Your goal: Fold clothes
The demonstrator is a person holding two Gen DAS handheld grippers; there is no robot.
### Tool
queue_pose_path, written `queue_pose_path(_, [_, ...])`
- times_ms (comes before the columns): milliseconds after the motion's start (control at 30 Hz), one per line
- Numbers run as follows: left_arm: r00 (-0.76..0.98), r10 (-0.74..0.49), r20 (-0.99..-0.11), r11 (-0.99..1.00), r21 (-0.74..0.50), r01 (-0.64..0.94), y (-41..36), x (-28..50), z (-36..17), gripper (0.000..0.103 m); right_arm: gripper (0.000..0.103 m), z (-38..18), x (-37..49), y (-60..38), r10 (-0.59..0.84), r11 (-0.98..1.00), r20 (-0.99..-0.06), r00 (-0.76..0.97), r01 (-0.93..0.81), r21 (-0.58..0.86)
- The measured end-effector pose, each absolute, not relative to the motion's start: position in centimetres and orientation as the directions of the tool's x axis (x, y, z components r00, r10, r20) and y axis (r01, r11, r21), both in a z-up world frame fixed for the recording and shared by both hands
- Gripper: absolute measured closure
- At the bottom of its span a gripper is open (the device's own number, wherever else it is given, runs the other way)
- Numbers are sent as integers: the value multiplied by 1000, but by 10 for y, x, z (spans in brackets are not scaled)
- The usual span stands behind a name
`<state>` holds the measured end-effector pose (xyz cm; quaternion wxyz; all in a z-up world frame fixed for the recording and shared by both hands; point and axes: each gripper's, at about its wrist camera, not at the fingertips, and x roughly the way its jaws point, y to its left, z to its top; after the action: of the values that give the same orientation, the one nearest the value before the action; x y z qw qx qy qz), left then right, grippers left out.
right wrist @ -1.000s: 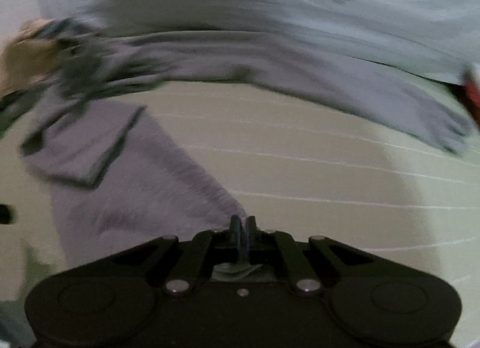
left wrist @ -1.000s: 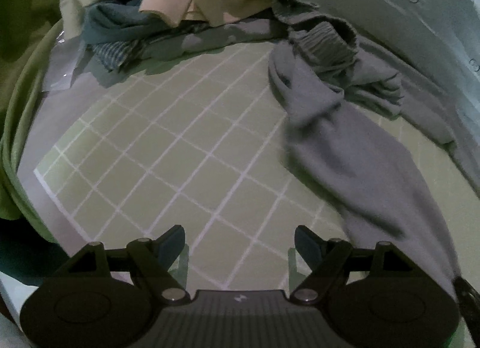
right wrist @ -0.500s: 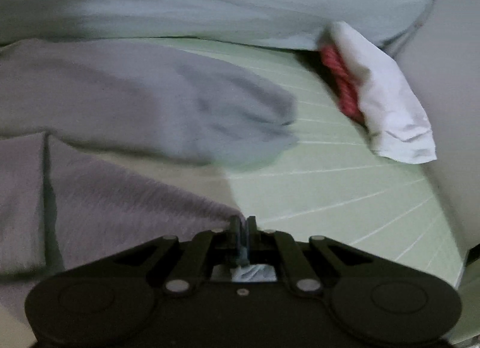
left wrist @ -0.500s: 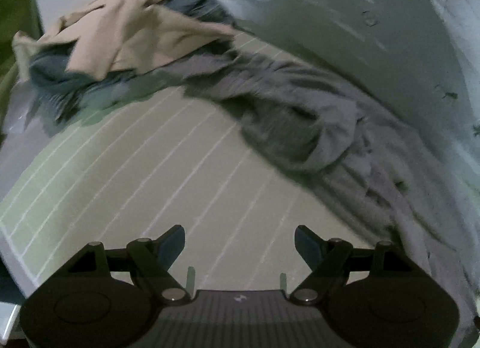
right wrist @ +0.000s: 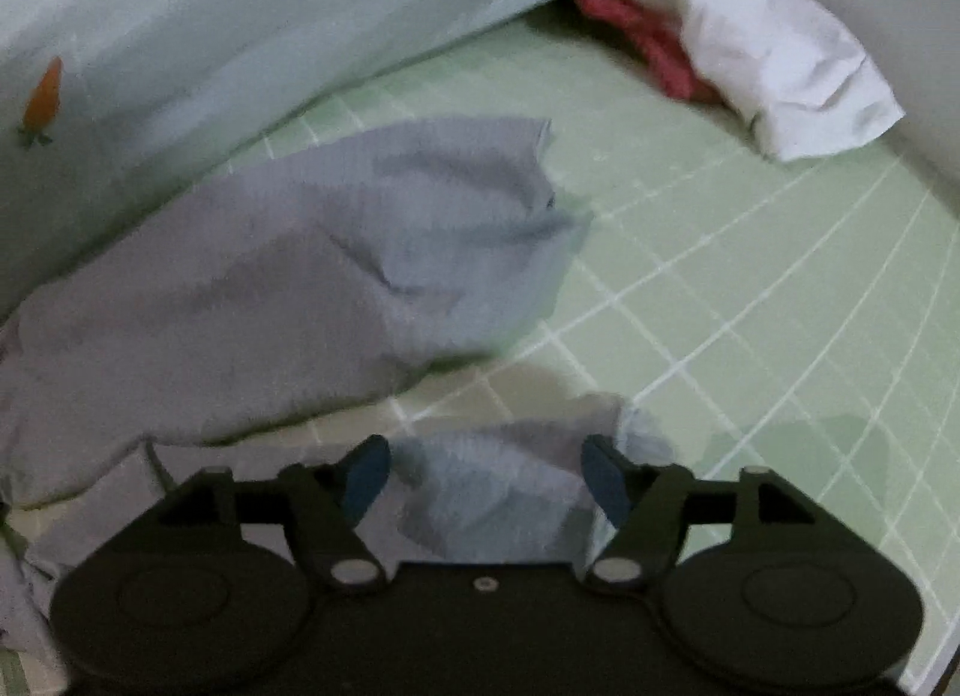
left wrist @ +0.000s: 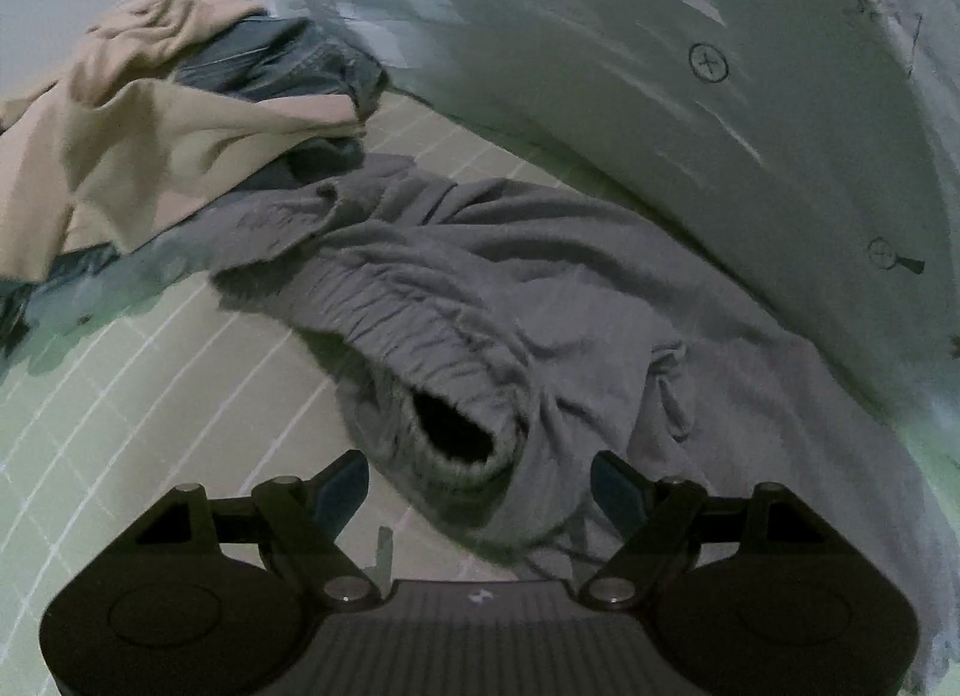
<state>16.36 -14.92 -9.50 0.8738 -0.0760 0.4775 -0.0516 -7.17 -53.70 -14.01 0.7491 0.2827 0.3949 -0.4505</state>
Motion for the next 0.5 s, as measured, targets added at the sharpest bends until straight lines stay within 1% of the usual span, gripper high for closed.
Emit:
queue_pose_path(33, [535,-165,-828,983,-182,21,-150,167,-97,22,30,-144,-69,-537,-449,432,-853,266,900,54])
queue_pose_path(100, [534,-179,-827,980,-197,24,-150,173,-99,26,27,-146,-65,-534,-458,429,-853,250,903,34])
queue_pose_path(133, [534,-183,-826,979,-203,22,-148,175,-100,37,25,-147,-63,-533,-460,429,-853,247,903,30])
queue_pose_path(167, [530,-185,-827,978,-207,19,-146,177,-102,54,24,-148,-61,-532,-463,428,-852,242,903,24])
queue_pose_path(200, [524,-183,-832,978,-207,14,-144,178,-103,65,24,-148,-59,-531,-468,428,-851,237,904,16])
queue_pose_path(233, [518,-185,-835,977,-212,8,-140,180,-104,88,23,-148,-58,-530,-472,427,-850,233,904,11])
queue_pose_path(267, [517,-188,-835,976,-219,2,-135,180,-104,93,23,-148,-58,-529,-473,422,-850,231,906,12])
queue_pose_path(367, [533,-187,-825,973,-232,-18,-114,174,-101,94,23,-145,-58,-528,-471,408,-853,224,913,14])
queue_pose_path(433, [562,-160,-811,978,-208,-22,-97,167,-94,95,24,-145,-59,-528,-464,400,-857,224,916,23])
queue_pose_path(500, [606,-100,-789,988,-152,-36,-73,161,-86,95,24,-145,-62,-526,-458,388,-860,224,921,33])
